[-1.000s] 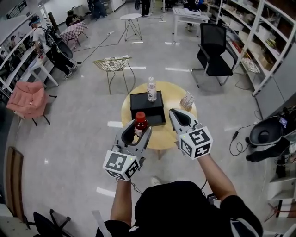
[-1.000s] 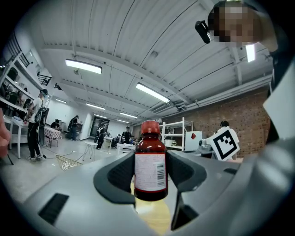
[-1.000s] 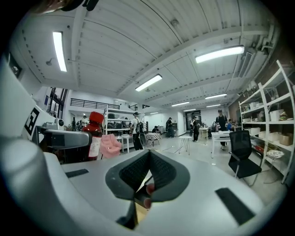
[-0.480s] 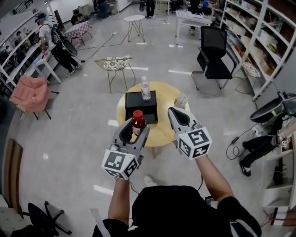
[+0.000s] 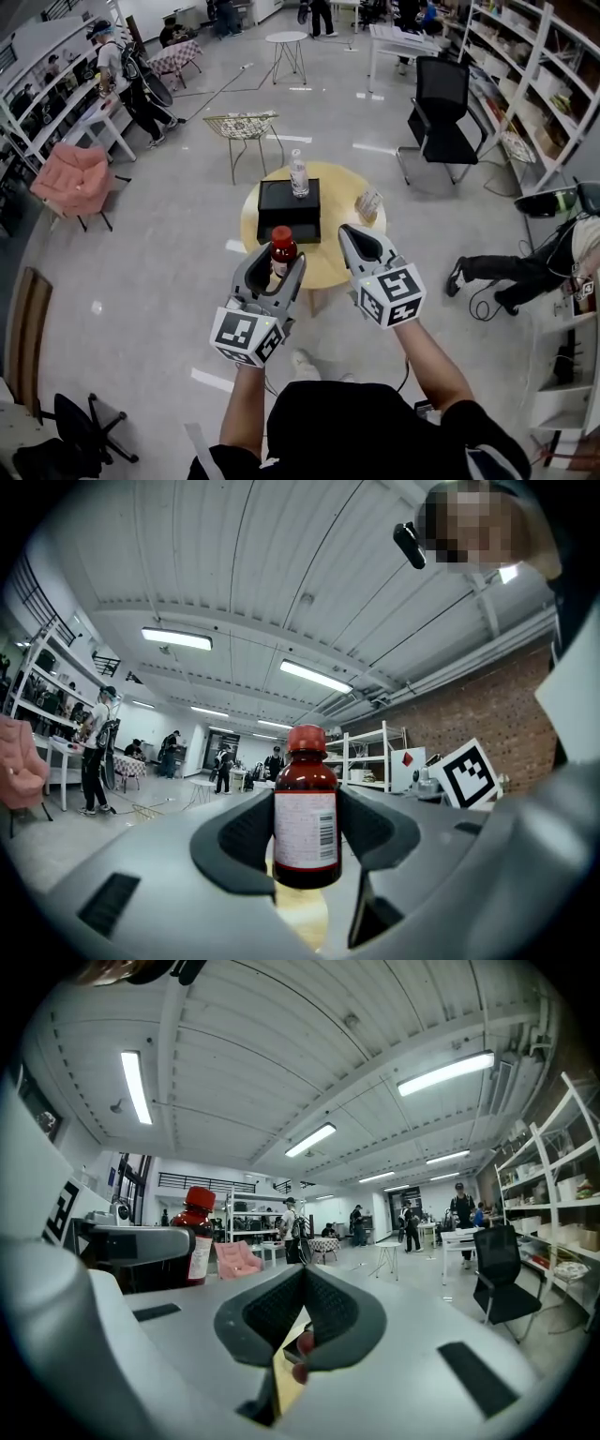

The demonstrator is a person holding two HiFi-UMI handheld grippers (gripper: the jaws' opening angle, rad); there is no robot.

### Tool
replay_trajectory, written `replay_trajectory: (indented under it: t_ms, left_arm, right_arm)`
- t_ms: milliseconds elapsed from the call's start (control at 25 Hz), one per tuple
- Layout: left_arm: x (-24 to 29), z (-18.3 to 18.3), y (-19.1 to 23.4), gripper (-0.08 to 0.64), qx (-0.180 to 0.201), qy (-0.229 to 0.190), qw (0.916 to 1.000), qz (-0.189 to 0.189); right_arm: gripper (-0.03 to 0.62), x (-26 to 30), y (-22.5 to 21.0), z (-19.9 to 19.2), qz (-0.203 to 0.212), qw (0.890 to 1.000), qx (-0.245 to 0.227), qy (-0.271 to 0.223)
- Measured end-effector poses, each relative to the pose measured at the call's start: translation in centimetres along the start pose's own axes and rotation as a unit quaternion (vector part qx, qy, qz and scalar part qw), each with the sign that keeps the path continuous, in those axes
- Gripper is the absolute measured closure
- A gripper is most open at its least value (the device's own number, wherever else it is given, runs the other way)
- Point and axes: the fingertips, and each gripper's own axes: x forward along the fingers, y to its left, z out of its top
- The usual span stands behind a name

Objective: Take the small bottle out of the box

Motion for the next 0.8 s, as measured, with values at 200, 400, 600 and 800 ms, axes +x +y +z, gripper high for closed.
replay_trajectory:
  t_ms: [200,400,600,800]
  left_arm:
    - [-1.1,-0.1,-1.1,0.337,-0.003,-0.004,1.0000,0.005]
    - [-2.1,-0.5,-1.6,0.337,-0.007,-0.004,0.9999,0.010]
    - [-2.5,-0.5,-1.7,0.337,-0.018,-0.008,0.9998,0.008]
    - [-2.6,-0.3,-1.9,0.337,-0.018,-0.009,0.9998,0.005]
  right_arm:
    - [0.592,-1.8,0.5,0.1,0.001,1.000,0.005,-0.009]
    - [0.592,-2.6,1.1,-0.2,0.001,1.000,0.002,-0.009]
    - [0.592,-2.8,1.4,-0.9,0.004,1.000,0.006,0.001]
    - [0.592,-3.1,1.4,-1.1,0.002,1.000,0.007,0.002]
